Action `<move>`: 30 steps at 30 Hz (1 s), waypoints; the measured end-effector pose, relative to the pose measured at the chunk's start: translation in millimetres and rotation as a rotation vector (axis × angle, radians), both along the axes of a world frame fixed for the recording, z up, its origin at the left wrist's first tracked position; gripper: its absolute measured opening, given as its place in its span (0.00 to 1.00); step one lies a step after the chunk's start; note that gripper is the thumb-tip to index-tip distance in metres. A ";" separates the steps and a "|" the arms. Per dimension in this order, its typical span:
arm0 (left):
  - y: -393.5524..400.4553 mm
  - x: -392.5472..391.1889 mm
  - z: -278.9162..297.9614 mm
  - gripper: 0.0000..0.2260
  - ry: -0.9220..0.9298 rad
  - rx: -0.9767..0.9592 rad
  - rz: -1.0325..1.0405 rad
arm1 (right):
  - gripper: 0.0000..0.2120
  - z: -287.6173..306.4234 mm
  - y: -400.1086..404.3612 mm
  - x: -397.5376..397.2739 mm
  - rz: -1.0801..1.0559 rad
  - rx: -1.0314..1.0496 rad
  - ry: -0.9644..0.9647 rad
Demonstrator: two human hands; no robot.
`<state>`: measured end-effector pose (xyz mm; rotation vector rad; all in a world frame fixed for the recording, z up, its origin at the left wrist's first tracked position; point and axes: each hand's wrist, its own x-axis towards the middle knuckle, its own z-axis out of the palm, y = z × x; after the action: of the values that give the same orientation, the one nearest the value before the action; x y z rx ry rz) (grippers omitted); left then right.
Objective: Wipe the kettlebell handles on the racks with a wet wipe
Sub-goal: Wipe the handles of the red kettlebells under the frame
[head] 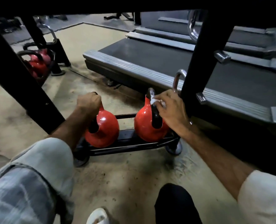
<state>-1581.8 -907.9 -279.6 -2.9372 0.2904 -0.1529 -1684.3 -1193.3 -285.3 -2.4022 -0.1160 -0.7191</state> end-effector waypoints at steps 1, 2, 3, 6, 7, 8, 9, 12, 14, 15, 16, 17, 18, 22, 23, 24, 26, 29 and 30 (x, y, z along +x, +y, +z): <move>-13.4 -3.0 2.4 0.14 -0.002 -0.036 -0.059 | 0.08 -12.0 -3.1 3.1 0.012 -0.012 0.036; -27.3 -9.2 3.1 0.16 0.016 -0.132 -0.143 | 0.08 -22.9 -3.0 2.6 0.032 -0.029 0.069; -44.5 -15.3 5.4 0.18 0.048 -0.251 -0.245 | 0.09 -32.2 -3.2 2.7 0.050 -0.030 0.090; -99.4 -34.6 14.6 0.21 0.078 -0.515 -0.510 | 0.15 -43.9 -4.4 2.0 0.069 -0.011 0.063; -115.1 -35.8 15.9 0.21 0.078 -0.548 -0.557 | 0.14 -46.2 -5.8 0.9 0.074 0.007 0.044; -126.7 -34.2 15.1 0.21 0.088 -0.563 -0.590 | 0.13 -48.6 -6.1 -1.2 0.084 0.021 0.029; -136.3 -29.1 10.0 0.21 0.107 -0.564 -0.596 | 0.11 -53.1 -6.3 -4.1 0.097 0.032 0.012; -157.9 -16.6 -9.3 0.17 0.189 -0.543 -0.505 | 0.05 -68.3 -7.5 -14.4 0.100 0.110 0.021; -164.1 -11.9 -16.7 0.17 0.231 -0.575 -0.444 | 0.02 -74.3 -5.7 -17.9 0.078 0.160 0.019; -164.5 -8.8 -17.3 0.17 0.231 -0.586 -0.430 | 0.02 -72.8 -4.1 -15.8 0.056 0.165 0.009; -163.4 -5.1 -17.6 0.16 0.228 -0.587 -0.423 | 0.04 -69.4 -2.4 -10.8 0.030 0.179 0.004; -161.0 -1.9 -15.7 0.15 0.231 -0.569 -0.420 | 0.06 -64.4 -0.7 -4.8 -0.001 0.208 0.012; -159.4 0.5 -13.3 0.15 0.241 -0.555 -0.416 | 0.07 -59.9 0.2 0.4 -0.026 0.240 0.027; -161.3 4.0 -8.7 0.17 0.274 -0.541 -0.401 | 0.05 -62.8 3.8 -4.8 -0.028 0.293 -0.075; -162.1 4.4 -9.4 0.15 0.273 -0.557 -0.405 | 0.04 -70.4 4.4 -12.1 -0.020 0.291 -0.111; -162.6 4.2 -10.8 0.15 0.276 -0.579 -0.401 | 0.04 -78.7 4.6 -20.6 -0.015 0.287 -0.124; -161.7 5.0 -14.8 0.15 0.265 -0.625 -0.393 | 0.04 -93.2 4.4 -31.7 -0.017 0.291 -0.103; -161.5 5.5 -19.5 0.15 0.241 -0.616 -0.404 | 0.06 -99.3 5.2 -29.6 -0.040 0.303 -0.100; -161.8 5.5 -19.6 0.14 0.229 -0.604 -0.408 | 0.06 -98.5 6.2 -27.3 -0.046 0.306 -0.117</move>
<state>-1576.2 -1069.7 -299.2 -3.4427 1.0456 0.0577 -1711.6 -1187.1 -383.8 -2.0781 0.0024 -0.8353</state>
